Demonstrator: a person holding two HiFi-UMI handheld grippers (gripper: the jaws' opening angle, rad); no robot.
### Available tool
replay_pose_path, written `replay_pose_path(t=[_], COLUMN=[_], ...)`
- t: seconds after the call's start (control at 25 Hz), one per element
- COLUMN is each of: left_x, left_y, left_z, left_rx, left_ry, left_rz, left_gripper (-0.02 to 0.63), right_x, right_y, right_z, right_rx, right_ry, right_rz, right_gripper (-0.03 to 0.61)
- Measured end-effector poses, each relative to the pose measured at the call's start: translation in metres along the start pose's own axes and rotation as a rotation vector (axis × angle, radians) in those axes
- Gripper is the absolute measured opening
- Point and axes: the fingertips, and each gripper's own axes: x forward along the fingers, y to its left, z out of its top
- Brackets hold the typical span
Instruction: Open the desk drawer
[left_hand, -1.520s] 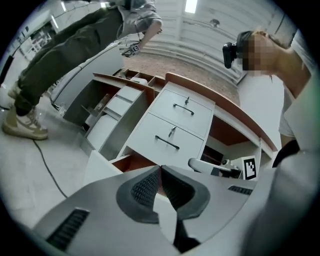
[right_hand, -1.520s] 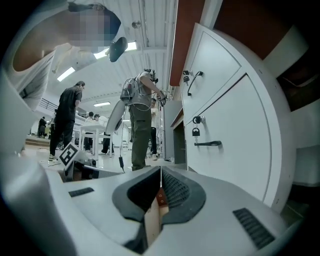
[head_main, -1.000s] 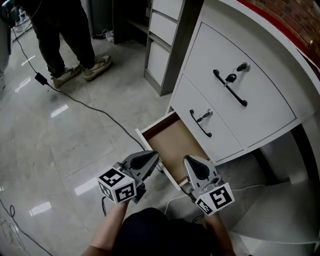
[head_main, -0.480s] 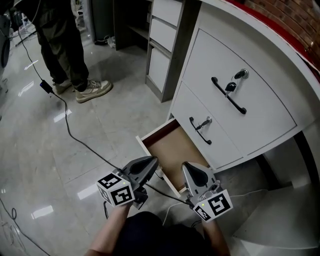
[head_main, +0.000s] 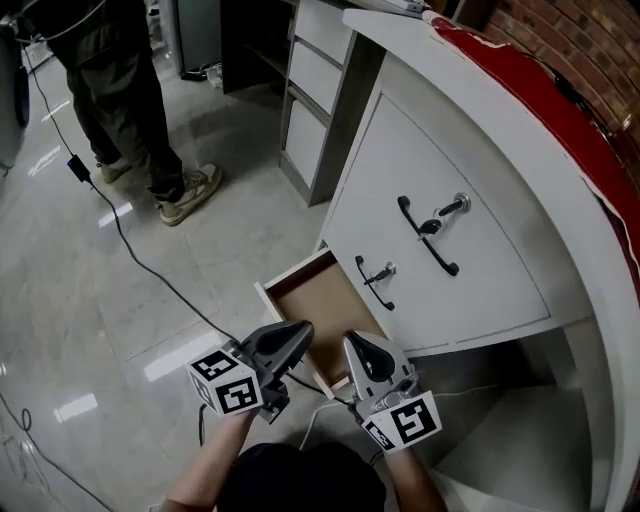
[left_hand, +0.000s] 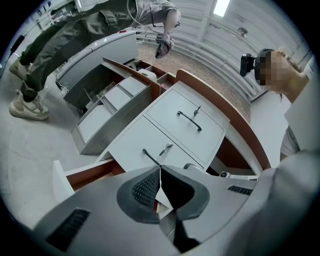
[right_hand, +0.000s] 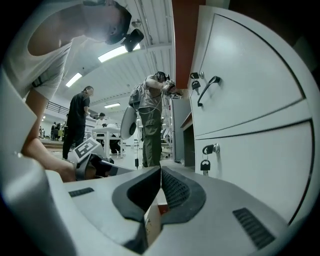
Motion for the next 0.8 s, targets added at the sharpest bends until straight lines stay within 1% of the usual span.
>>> replay_pose_path(t=[0.12, 0.24, 0.32, 0.4, 0.48, 0.56, 0.72, 0.8], left_x=[0.006, 0.009, 0.012, 0.014, 0.014, 0.010, 0.006, 0.008], left_y=[-0.015, -0.032, -0.047, -0.063, -0.076, -0.087, -0.114, -0.128], left_z=[0.010, 0.026, 0.043, 0.059, 0.071, 0.079, 0.090, 0.095], left_rx=[-0.002, -0.008, -0.019, -0.026, -0.007, 0.012, -0.030, -0.024], left_ry=[0.040, 0.069, 0.053, 0.031, 0.030, 0.036, 0.024, 0.044], left_rz=[0.011, 0.026, 0.021, 0.012, 0.017, 0.028, 0.009, 0.011], left_gripper=[0.014, 0.014, 0.014, 0.014, 0.014, 0.014, 0.014, 0.014], right_x=[0.001, 0.000, 0.000, -0.002, -0.004, -0.007, -0.013, -0.018], right_y=[-0.003, -0.003, -0.004, -0.002, 0.000, 0.004, 0.015, 0.020], right_z=[0.016, 0.037, 0.055, 0.075, 0.090, 0.100, 0.125, 0.139], right_rx=[0.009, 0.048, 0.045, -0.006, -0.040, -0.022, -0.007, -0.005], right_ry=[0.011, 0.020, 0.025, 0.037, 0.056, 0.085, 0.120, 0.130], right_rz=[-0.041, -0.063, -0.073, -0.077, -0.093, -0.120, -0.153, -0.162], right_gripper=[0.020, 0.019, 0.020, 0.020, 0.019, 0.019, 0.020, 0.019])
